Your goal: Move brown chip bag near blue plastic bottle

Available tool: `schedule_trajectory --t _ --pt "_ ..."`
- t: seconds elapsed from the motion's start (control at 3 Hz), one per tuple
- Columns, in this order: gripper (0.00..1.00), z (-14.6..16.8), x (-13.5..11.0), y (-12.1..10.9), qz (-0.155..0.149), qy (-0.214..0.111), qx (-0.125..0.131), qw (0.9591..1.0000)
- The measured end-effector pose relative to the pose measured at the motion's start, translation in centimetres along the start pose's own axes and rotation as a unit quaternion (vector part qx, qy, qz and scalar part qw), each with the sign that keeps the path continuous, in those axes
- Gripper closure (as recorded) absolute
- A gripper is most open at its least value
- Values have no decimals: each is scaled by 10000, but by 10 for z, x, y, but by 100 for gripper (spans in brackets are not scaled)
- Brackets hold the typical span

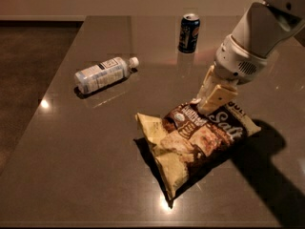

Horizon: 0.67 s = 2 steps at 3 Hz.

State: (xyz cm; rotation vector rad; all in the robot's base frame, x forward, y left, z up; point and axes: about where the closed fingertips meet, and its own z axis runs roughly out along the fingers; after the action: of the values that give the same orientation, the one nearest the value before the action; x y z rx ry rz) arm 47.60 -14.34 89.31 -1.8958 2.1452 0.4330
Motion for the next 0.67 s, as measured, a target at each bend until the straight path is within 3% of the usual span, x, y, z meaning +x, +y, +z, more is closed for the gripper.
schedule_trajectory --t 0.33,0.67 --pt "96 -8 -11 -7 -43 10 76 10000" --pt "100 -18 -33 -31 -161 -1 217 9996"
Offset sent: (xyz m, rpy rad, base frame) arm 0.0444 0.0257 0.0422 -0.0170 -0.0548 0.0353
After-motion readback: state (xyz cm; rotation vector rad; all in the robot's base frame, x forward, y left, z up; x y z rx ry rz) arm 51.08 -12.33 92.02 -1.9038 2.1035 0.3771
